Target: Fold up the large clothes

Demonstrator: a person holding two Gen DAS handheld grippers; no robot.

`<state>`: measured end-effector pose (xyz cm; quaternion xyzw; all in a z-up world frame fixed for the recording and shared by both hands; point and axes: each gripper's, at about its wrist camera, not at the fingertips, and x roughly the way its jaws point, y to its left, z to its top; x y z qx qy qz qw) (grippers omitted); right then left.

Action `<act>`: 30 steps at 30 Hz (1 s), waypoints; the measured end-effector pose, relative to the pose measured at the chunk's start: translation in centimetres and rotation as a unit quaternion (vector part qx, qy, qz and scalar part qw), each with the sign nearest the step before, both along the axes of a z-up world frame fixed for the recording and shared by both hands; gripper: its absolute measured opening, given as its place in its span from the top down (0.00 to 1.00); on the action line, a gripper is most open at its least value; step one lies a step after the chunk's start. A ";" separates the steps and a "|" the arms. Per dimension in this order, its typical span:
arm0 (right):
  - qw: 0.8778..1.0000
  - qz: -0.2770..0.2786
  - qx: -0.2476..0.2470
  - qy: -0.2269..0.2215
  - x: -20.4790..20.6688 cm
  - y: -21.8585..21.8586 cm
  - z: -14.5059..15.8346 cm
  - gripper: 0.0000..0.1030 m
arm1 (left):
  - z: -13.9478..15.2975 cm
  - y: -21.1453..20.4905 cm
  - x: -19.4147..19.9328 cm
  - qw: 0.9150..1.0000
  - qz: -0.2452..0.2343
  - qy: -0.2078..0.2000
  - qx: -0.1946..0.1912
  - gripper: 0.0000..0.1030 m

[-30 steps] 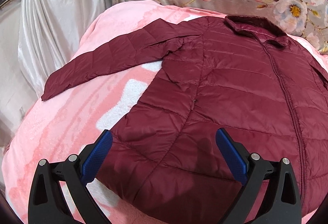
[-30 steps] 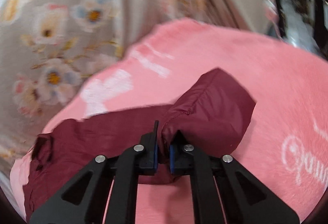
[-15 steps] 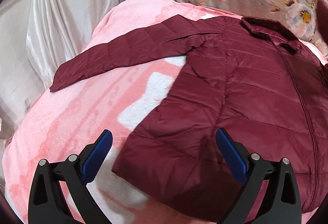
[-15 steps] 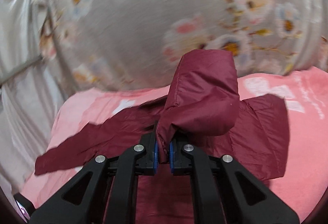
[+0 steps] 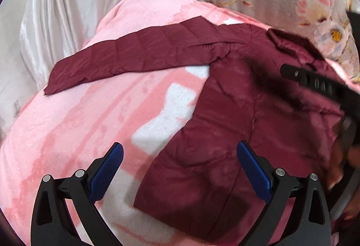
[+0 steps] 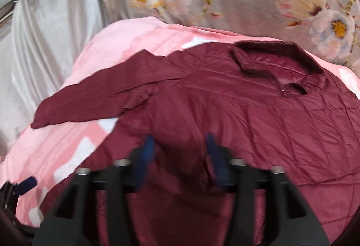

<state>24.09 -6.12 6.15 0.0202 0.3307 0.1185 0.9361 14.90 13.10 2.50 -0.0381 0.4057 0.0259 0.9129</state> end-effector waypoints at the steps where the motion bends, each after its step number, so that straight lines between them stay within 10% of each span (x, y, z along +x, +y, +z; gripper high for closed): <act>1: 1.000 -0.001 -0.001 -0.012 -0.7 -0.3 0.5 0.34 | 0.5 0.0 0.4 1.000 -0.006 -0.002 -0.015 0.05; 10: 0.991 -0.128 0.042 -0.025 -4.3 -12.3 2.5 0.34 | 1.8 -4.0 8.0 0.981 -0.069 0.052 -0.175 0.05; 17: 0.955 -0.265 0.133 0.016 -6.7 -26.8 -0.3 0.34 | -1.5 -7.6 13.5 0.966 -0.064 0.126 -0.216 0.10; 20: 0.928 -0.299 0.215 0.046 -6.7 -32.0 -2.6 0.34 | -1.2 -7.9 13.8 0.971 -0.048 0.115 -0.206 0.29; 24: 0.888 -0.323 0.321 0.063 -6.0 -37.0 -5.6 0.37 | 0.4 -8.5 14.2 0.980 -0.051 0.096 -0.165 0.94; 29: 0.879 -0.337 0.332 0.064 -3.9 -38.7 -6.1 0.52 | 2.4 -8.3 14.4 0.995 -0.039 0.048 -0.084 1.00; 30: 0.881 -0.336 0.327 0.069 -3.3 -38.8 -6.1 0.74 | 2.7 -8.2 14.5 0.996 -0.031 0.036 -0.069 1.00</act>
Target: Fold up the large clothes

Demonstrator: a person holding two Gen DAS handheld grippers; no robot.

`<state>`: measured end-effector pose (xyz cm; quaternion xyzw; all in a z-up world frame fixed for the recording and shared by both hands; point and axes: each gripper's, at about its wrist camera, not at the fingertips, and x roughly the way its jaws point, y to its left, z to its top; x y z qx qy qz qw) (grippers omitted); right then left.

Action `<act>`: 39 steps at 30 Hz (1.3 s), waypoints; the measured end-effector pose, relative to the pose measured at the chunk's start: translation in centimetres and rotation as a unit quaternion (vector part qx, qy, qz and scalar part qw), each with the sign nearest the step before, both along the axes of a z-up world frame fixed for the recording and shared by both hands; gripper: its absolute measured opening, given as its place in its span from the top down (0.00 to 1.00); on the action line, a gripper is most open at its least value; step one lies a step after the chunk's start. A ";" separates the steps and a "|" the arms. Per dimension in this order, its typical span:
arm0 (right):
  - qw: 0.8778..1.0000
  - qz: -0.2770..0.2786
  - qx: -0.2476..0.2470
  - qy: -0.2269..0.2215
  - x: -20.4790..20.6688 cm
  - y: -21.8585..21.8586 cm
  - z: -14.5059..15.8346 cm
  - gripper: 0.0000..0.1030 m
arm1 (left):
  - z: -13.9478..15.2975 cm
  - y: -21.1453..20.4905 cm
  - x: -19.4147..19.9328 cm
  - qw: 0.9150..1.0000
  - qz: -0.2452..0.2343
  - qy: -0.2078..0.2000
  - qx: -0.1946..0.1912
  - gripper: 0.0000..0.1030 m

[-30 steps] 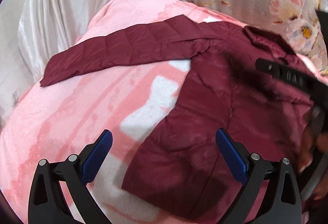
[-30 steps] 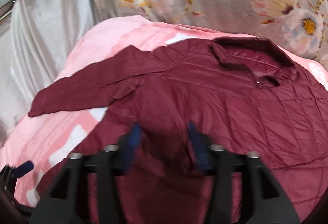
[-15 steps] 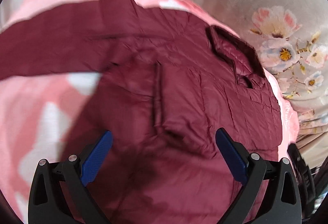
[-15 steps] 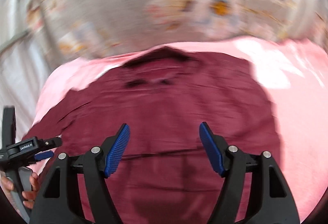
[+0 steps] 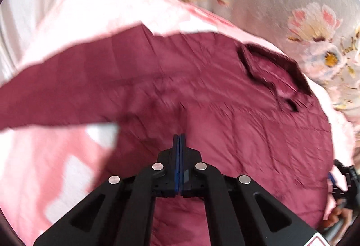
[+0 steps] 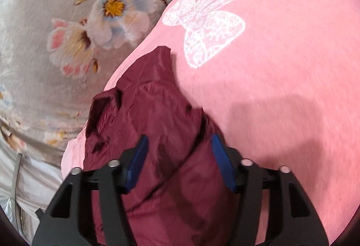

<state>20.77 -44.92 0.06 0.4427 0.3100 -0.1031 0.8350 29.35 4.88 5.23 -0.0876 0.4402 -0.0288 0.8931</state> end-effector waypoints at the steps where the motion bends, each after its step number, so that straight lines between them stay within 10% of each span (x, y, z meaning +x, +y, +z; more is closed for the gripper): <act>1: 1.000 0.003 -0.007 0.008 0.3 0.1 0.0 0.97 | 0.1 0.1 0.1 1.000 0.003 -0.005 0.009 1.00; 7: 0.989 0.031 -0.146 -0.017 0.8 3.6 4.3 0.97 | -0.9 0.0 -0.4 0.998 -0.042 0.027 -0.044 0.96; 10: 0.985 0.039 -0.165 -0.025 0.8 4.6 5.3 0.97 | -1.9 -0.7 -0.7 0.992 -0.054 0.068 -0.090 0.54; 12: 0.986 0.040 -0.162 -0.024 0.8 4.6 5.3 0.97 | -2.4 -0.5 -0.8 0.992 -0.035 0.071 -0.100 0.44; 20: 0.986 0.045 -0.158 -0.014 1.1 4.6 4.5 0.97 | -4.1 -0.8 -0.3 0.987 -0.021 0.099 -0.128 0.53; 22: 0.986 0.047 -0.161 -0.009 1.2 4.7 4.2 0.97 | -3.7 -1.5 0.0 0.987 -0.034 0.098 -0.126 0.98; 29: 0.982 0.039 -0.185 -0.013 0.8 4.6 4.8 0.97 | 0.6 0.0 -0.2 0.996 -0.029 0.006 -0.087 0.99; 39: 0.960 0.058 -0.252 0.112 3.0 5.4 0.3 1.00 | -5.3 -1.8 -0.3 0.999 -0.038 0.020 0.009 0.98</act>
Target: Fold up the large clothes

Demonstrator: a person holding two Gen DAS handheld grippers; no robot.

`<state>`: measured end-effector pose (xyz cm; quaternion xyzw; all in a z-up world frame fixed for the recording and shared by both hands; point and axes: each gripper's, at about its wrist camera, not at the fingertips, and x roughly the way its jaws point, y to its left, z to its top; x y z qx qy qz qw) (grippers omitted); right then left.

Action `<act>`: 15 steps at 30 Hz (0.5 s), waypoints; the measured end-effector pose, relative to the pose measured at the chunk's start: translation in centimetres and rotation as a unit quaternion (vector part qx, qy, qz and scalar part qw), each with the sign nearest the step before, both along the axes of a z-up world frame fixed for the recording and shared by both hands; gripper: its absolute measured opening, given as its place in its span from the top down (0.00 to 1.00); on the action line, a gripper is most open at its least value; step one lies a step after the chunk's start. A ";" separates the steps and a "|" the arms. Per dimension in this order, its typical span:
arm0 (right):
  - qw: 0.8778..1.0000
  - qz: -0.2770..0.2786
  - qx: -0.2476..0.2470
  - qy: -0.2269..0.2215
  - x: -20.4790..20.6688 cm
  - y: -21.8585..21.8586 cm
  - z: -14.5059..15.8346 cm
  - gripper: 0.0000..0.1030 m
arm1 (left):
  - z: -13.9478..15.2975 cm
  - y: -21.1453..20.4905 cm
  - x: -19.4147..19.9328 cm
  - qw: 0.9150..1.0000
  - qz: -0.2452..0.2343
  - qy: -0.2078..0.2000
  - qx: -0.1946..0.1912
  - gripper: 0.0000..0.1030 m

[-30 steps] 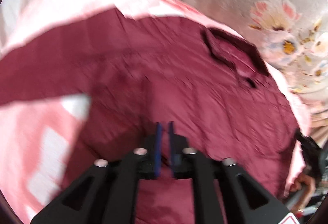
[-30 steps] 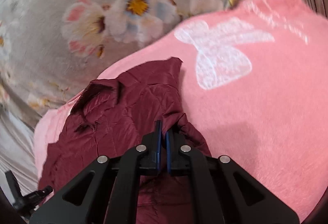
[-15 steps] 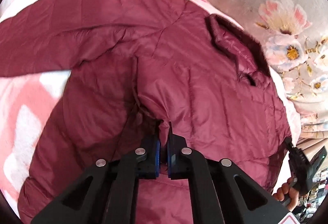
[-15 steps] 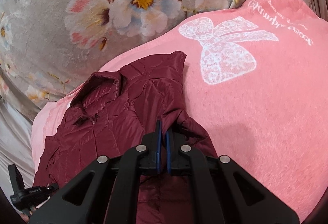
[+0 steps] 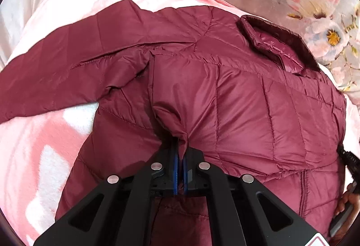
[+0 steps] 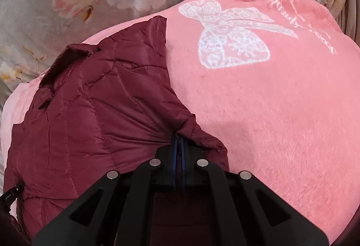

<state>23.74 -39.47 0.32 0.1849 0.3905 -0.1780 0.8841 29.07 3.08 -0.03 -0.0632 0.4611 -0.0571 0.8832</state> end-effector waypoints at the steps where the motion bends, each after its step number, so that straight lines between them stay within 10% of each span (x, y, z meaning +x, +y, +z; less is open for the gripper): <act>1: 1.000 0.002 -0.014 0.006 0.0 0.3 0.1 0.99 | 0.0 -0.2 -0.3 1.000 0.000 -0.010 0.010 0.97; 8: 0.997 -0.023 -0.052 -0.046 -3.6 3.8 5.0 0.92 | -0.1 -0.5 -1.4 0.999 -0.008 -0.041 0.009 0.91; 12: 0.992 0.077 -0.068 -0.074 -2.1 10.6 7.8 0.64 | -0.1 -0.9 -1.8 0.999 -0.017 -0.044 0.005 0.82; 15: 0.983 0.148 -0.085 -0.064 0.4 15.7 6.8 0.65 | -0.1 -1.3 -2.1 0.999 -0.022 -0.046 0.008 0.76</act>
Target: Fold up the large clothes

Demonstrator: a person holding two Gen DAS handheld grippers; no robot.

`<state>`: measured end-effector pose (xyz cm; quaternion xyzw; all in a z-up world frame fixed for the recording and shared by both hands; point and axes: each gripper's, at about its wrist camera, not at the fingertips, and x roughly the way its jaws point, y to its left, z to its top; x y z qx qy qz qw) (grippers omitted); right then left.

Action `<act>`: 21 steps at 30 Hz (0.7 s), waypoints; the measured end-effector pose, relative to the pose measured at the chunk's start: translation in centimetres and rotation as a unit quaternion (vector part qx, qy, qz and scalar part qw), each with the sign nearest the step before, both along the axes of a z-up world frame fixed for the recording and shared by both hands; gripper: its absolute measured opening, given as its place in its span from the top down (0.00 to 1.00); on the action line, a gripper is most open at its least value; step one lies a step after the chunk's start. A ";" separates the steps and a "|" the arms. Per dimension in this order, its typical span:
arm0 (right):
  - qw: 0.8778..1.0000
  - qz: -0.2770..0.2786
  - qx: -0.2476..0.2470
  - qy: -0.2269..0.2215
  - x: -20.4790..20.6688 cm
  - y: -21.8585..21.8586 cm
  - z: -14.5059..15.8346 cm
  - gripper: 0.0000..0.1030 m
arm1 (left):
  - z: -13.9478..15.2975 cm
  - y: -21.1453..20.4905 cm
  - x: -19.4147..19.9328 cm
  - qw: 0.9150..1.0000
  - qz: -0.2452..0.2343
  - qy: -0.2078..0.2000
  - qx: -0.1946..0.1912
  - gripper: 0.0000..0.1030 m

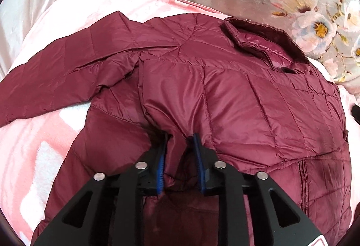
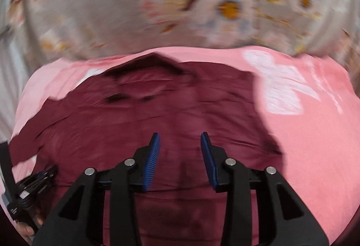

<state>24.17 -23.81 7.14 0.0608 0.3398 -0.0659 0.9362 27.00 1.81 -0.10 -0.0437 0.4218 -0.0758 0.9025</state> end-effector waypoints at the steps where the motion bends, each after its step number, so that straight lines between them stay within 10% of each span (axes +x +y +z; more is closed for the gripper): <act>1: 1.000 0.012 -0.005 0.010 0.9 1.1 -0.7 0.66 | 0.0 -0.1 0.0 1.000 -0.002 0.000 -0.002 0.73; 7: 0.997 0.021 0.018 0.075 2.9 3.2 -5.9 0.66 | -0.2 0.3 -0.1 1.000 -0.010 -0.001 -0.028 0.65; 21: 0.998 0.018 0.003 0.068 2.6 4.1 -6.8 0.65 | -0.1 0.3 -0.1 0.999 -0.014 -0.003 -0.037 0.60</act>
